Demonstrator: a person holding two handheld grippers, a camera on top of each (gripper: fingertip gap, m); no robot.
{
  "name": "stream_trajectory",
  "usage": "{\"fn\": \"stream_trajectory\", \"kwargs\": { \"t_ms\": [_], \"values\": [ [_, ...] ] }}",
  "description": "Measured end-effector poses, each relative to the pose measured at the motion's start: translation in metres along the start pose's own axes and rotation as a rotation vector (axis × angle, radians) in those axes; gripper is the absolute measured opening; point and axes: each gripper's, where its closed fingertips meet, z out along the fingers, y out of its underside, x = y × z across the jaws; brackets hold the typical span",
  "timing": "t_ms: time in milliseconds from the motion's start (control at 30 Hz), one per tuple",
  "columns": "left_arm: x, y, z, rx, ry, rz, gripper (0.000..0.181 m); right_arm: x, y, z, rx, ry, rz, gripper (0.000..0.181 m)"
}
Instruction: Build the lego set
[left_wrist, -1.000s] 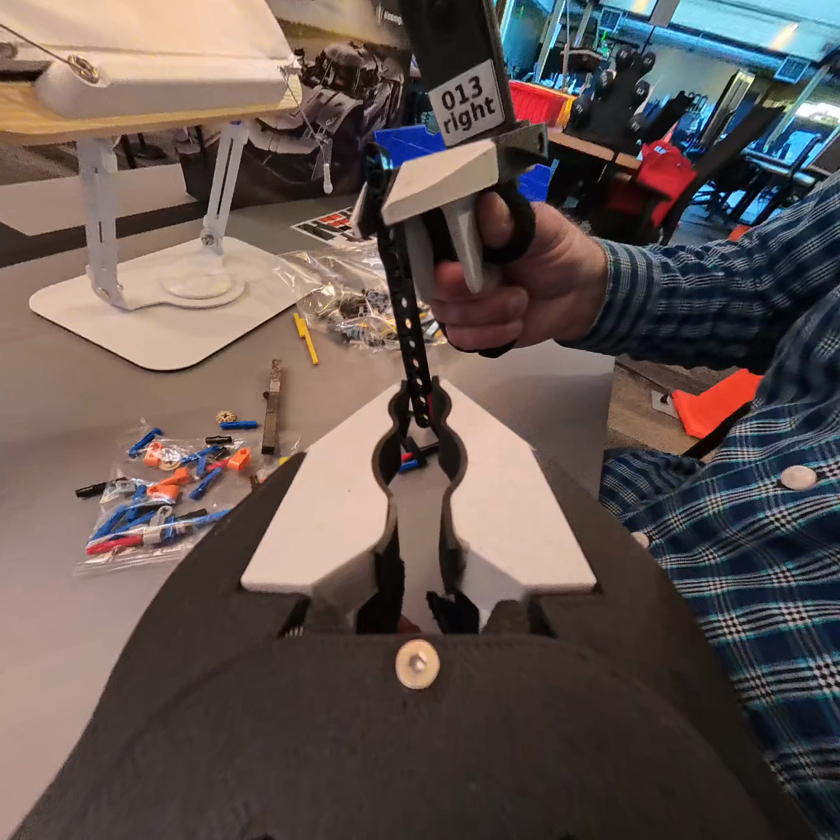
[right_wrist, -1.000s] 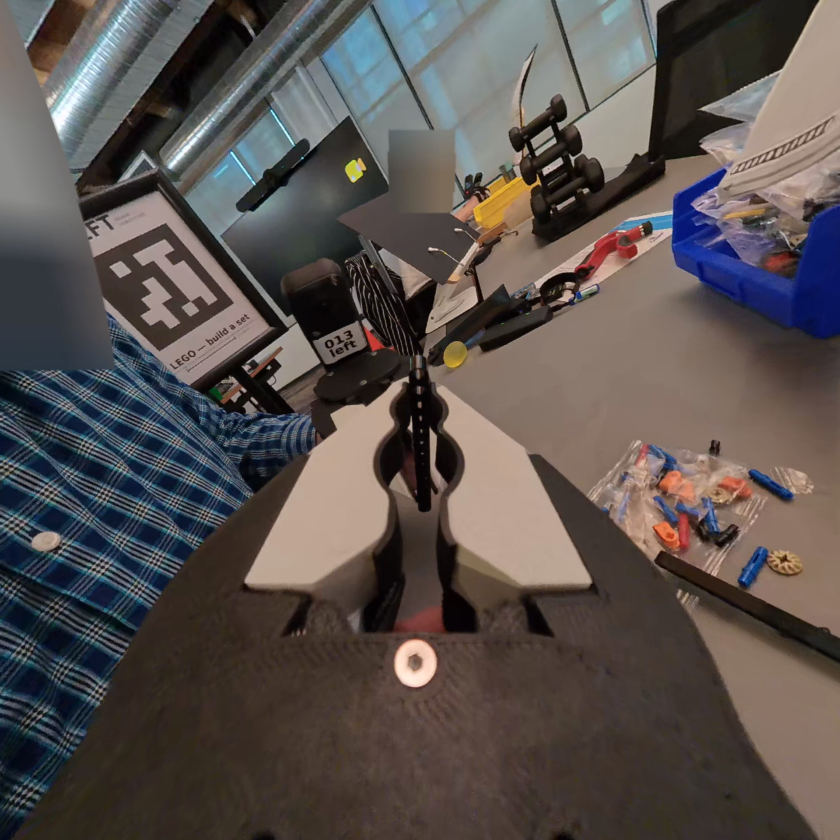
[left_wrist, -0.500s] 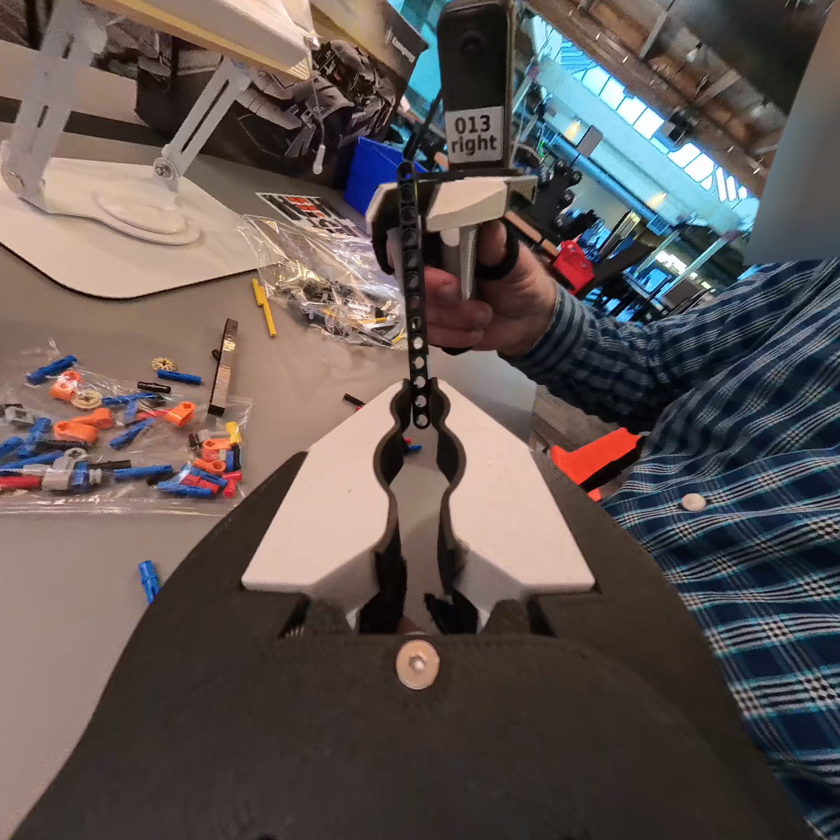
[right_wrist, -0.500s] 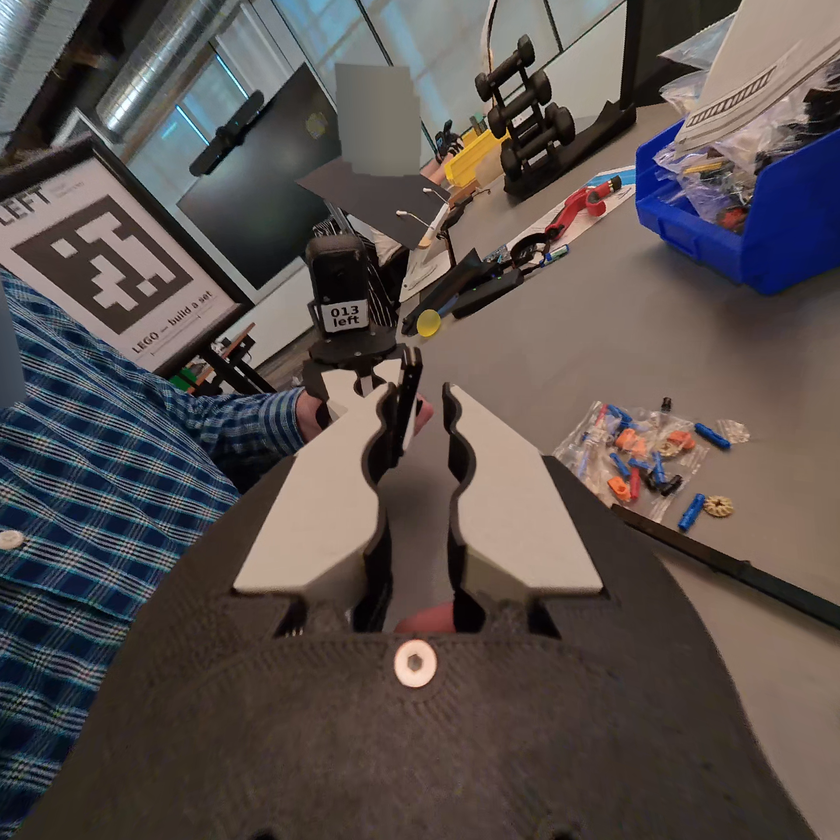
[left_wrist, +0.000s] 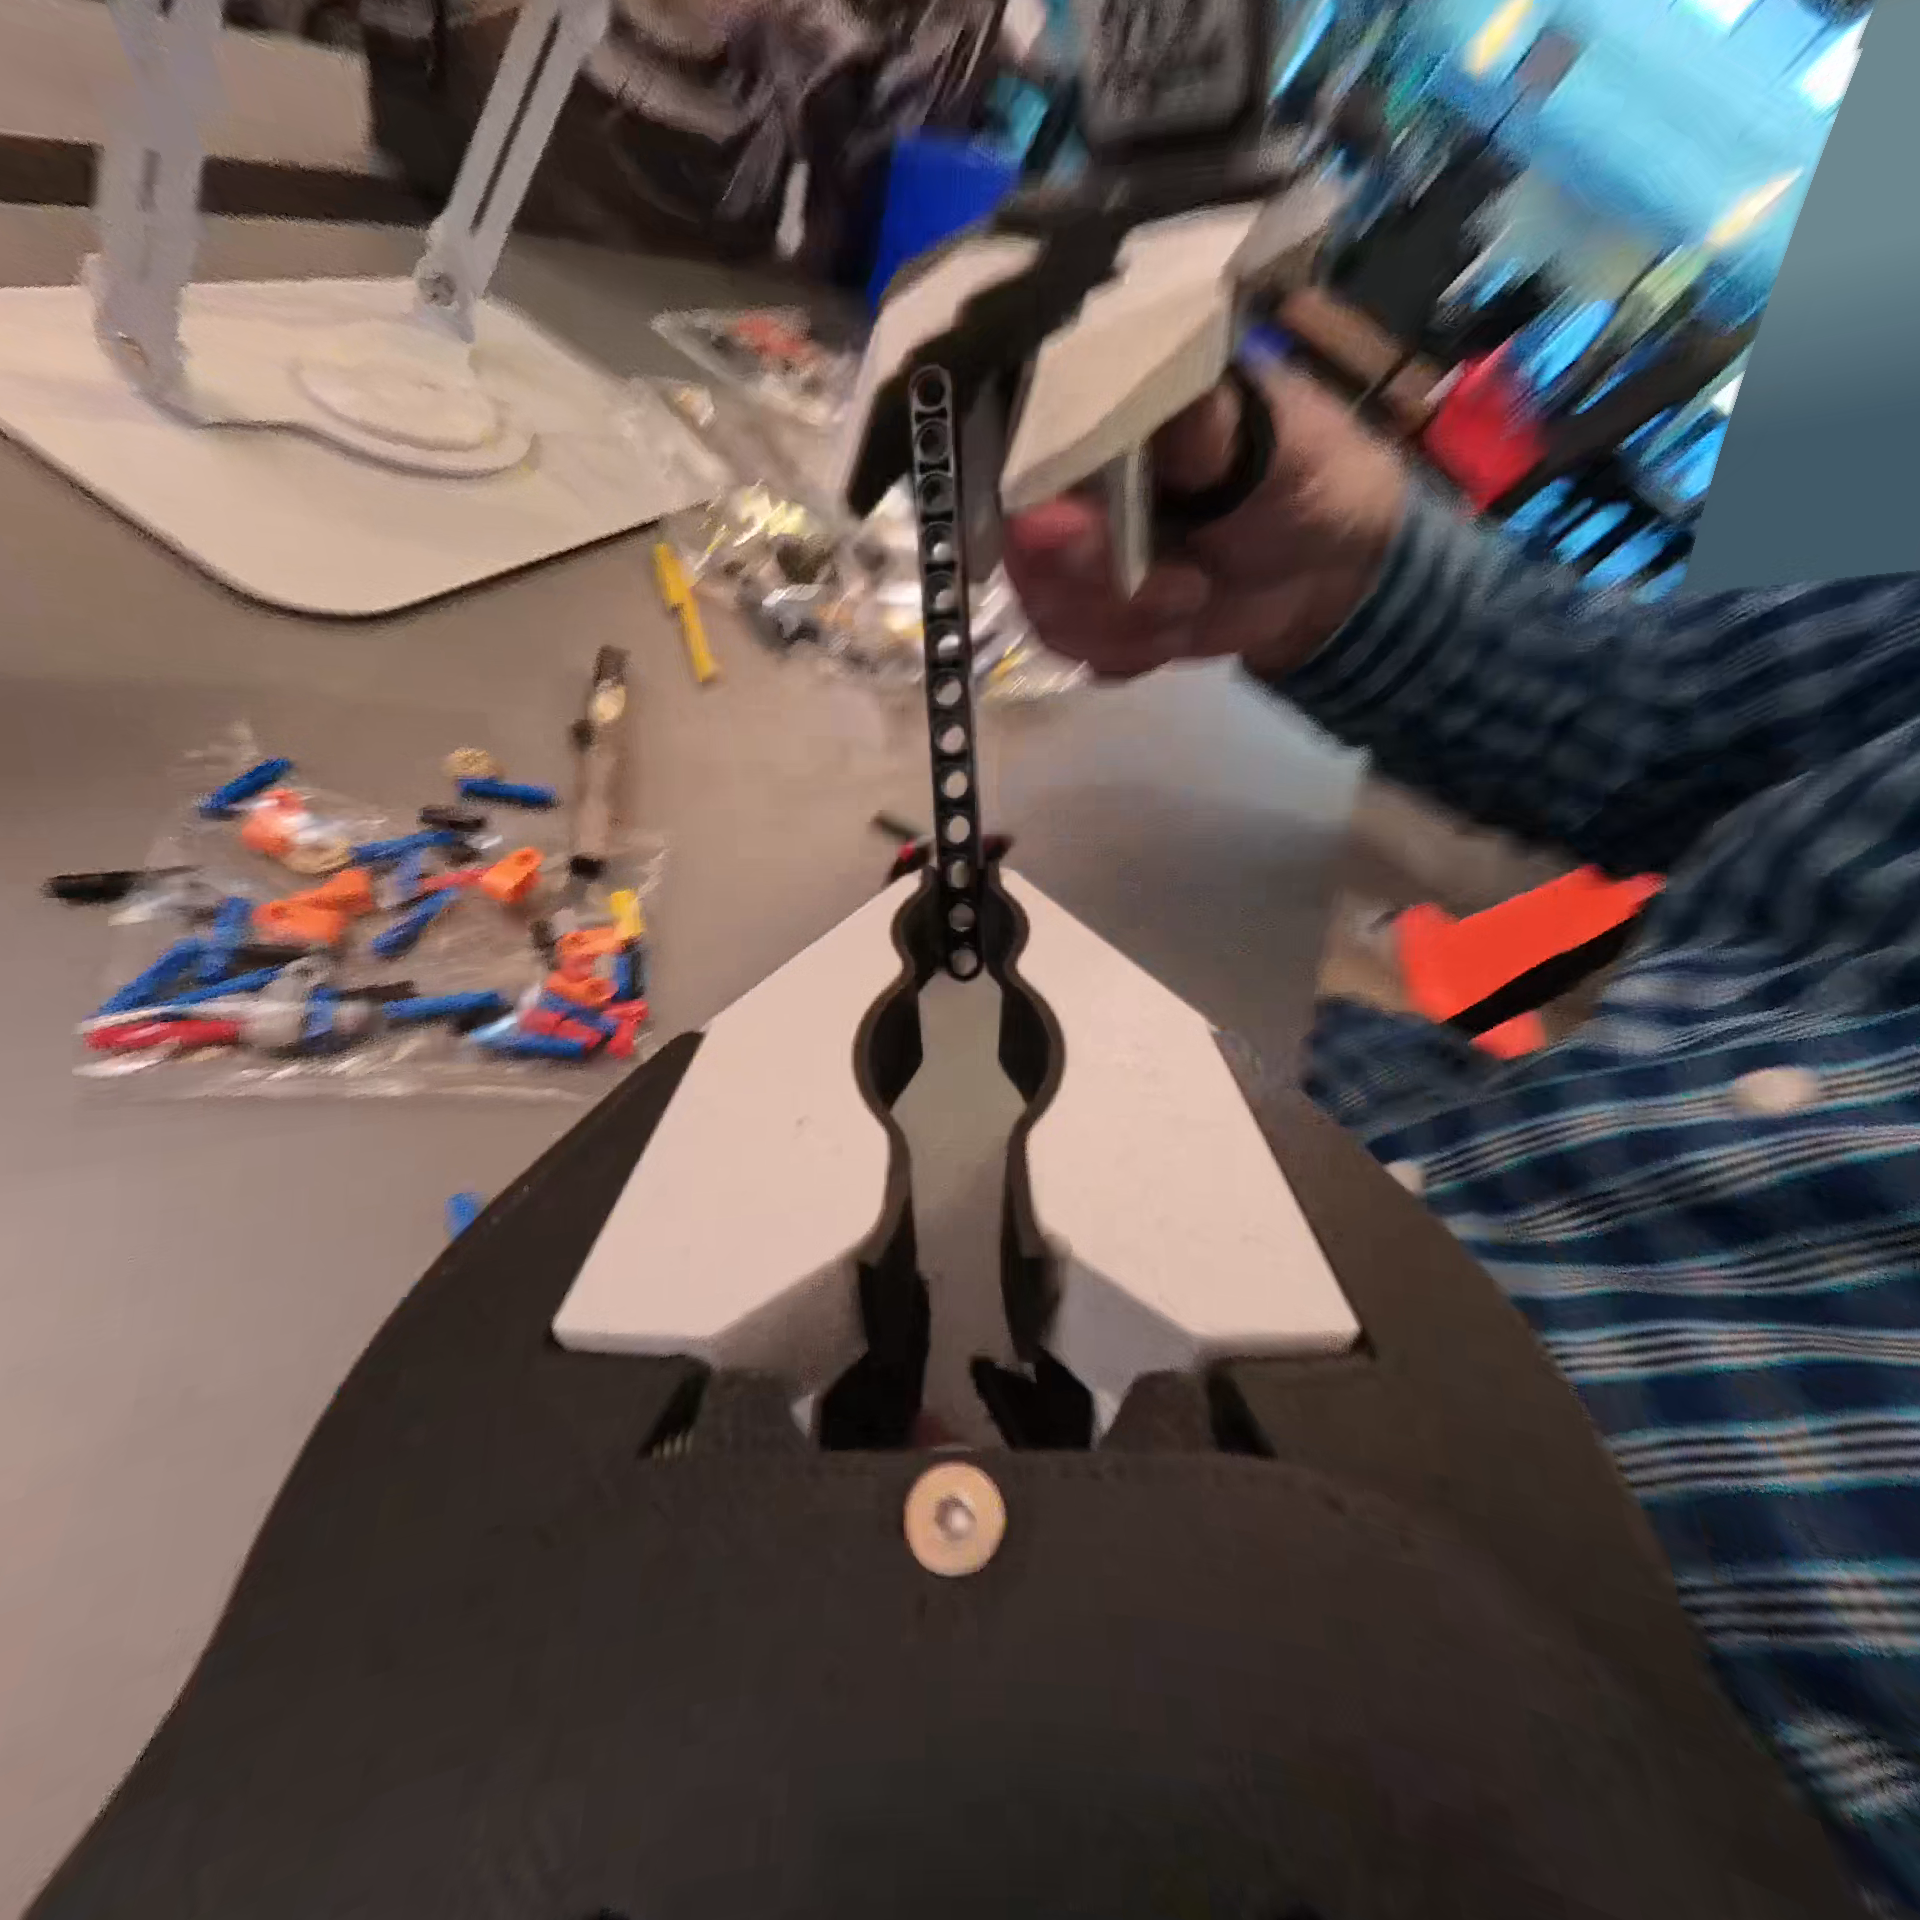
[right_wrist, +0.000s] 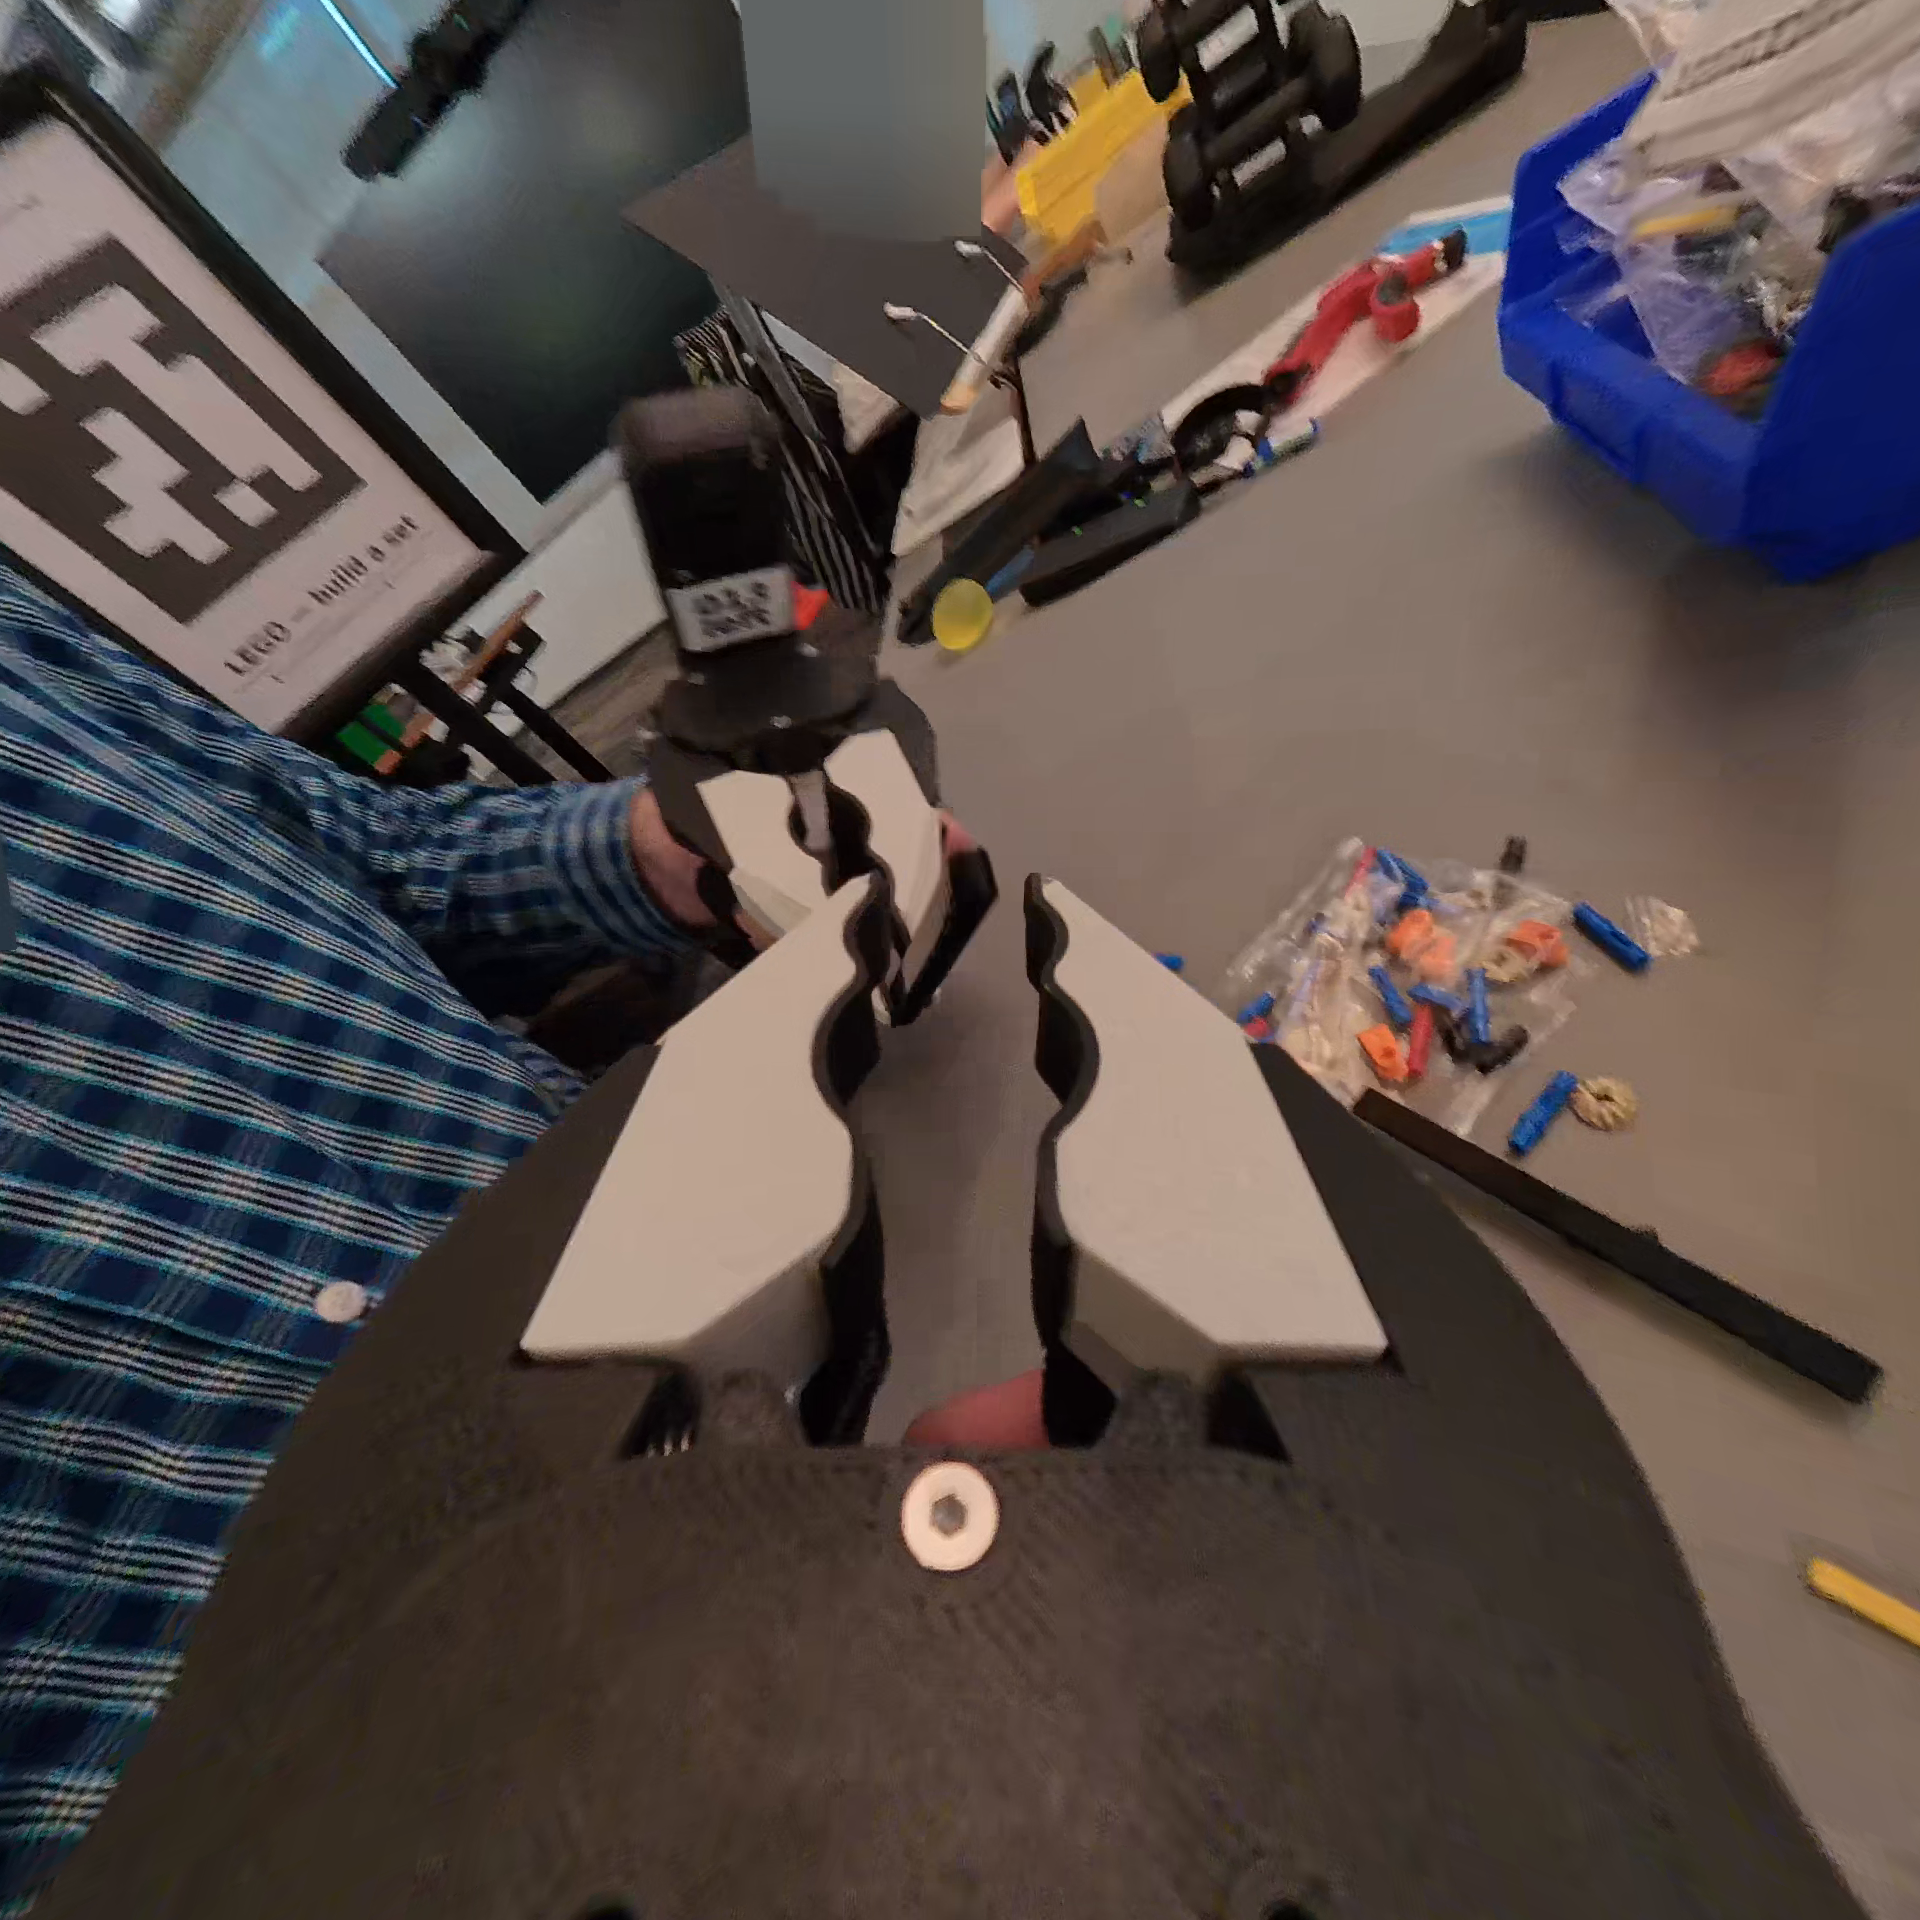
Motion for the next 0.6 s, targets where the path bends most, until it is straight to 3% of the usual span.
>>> {"fn": "stream_trajectory", "kwargs": {
  "t_ms": [133, 300, 400, 600],
  "values": [
    [-0.023, 0.043, -0.005, -0.334, -0.256, 0.272, 0.005, 0.019, 0.011, -0.017, -0.056, 0.142, -0.05, 0.022],
    [-0.037, 0.09, -0.01, -0.596, -0.382, 0.389, 0.005, 0.027, 0.03, -0.025, -0.124, 0.217, -0.086, 0.02],
    [-0.039, 0.099, -0.006, -0.613, -0.398, 0.387, 0.011, 0.024, 0.04, -0.019, -0.162, 0.222, -0.112, 0.02],
    [-0.037, 0.089, -0.009, -0.566, -0.393, 0.364, 0.032, 0.02, 0.043, -0.017, -0.163, 0.217, -0.119, 0.02]
  ]
}}
